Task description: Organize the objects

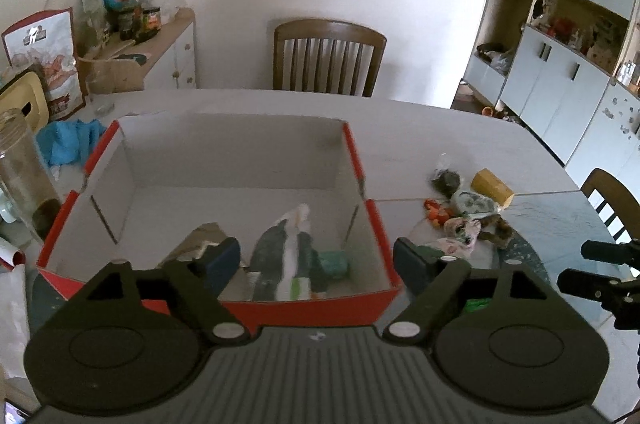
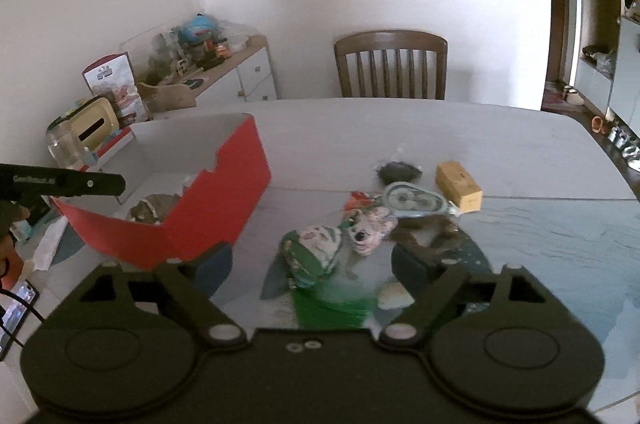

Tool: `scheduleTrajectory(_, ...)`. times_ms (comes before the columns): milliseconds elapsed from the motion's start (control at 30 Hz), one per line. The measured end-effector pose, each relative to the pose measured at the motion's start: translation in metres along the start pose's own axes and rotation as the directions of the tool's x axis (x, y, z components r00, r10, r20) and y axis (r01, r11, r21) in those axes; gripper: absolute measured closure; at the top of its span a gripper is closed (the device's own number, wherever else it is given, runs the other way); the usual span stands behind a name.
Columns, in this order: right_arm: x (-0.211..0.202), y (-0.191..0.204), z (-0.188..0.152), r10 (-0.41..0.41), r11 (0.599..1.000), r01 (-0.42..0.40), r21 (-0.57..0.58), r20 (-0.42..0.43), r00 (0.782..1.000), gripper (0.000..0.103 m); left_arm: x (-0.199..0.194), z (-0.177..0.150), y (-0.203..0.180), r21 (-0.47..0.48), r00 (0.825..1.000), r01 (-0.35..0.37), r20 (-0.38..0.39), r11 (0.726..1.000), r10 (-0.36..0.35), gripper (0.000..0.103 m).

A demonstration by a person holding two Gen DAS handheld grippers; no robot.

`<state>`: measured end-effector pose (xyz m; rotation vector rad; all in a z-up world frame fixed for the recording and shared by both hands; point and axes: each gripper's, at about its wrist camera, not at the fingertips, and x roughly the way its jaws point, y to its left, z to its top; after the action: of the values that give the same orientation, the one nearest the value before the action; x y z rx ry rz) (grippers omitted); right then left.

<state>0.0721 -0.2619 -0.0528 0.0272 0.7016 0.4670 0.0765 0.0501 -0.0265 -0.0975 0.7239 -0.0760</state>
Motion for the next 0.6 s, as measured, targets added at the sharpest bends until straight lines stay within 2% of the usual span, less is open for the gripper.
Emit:
scheduleTrajectory(167, -0.005, -0.017, -0.004, -0.005, 1.0, 0.005, 0.002, -0.005, 1.0, 0.013, 0.0, -0.002, -0.027, 0.001, 0.999, 0.038, 0.015, 0.999, -0.038, 0.016)
scheduleTrajectory(267, -0.006, -0.027, -0.007, -0.012, 1.0, 0.012, 0.002, -0.012, 1.0, 0.013, 0.003, -0.003, -0.045, 0.011, 0.998, 0.05, 0.026, 0.999, -0.05, 0.0)
scheduleTrajectory(600, 0.007, -0.061, -0.02, -0.032, 0.999, 0.03, -0.021, -0.059, 0.998, 0.013, 0.035, -0.008, -0.117, 0.058, 0.999, 0.044, 0.023, 0.997, -0.045, 0.0)
